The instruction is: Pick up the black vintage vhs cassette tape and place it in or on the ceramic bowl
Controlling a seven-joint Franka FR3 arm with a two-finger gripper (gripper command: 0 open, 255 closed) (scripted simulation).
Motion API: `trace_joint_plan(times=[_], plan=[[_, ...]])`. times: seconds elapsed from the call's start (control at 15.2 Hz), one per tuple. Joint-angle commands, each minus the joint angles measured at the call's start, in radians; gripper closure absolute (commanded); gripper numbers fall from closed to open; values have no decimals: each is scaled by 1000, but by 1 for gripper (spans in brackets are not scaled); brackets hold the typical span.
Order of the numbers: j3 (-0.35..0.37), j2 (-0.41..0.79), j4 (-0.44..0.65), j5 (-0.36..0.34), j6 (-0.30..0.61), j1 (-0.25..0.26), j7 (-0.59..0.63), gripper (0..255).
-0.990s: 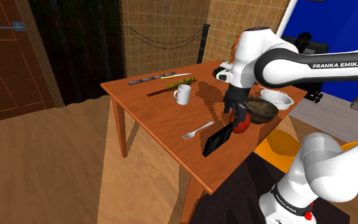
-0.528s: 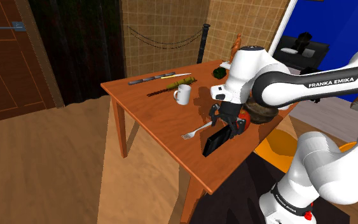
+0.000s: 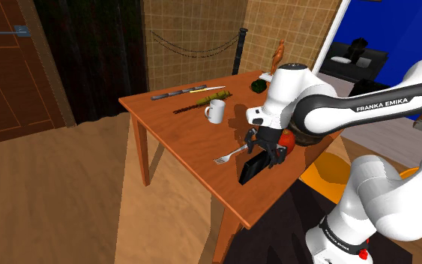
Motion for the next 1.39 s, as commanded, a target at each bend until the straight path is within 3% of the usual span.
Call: trace_joint_plan(times=[0.0, 0.13, 0.2, 0.79, 1.32], plan=[[0, 0, 0, 0, 1, 0, 0, 0], [0, 0, 0, 0, 1, 0, 0, 0], [0, 0, 0, 0, 1, 0, 0, 255], [0, 0, 0, 0, 1, 0, 0, 255], [13, -38, 85, 11, -123, 4, -2, 255]])
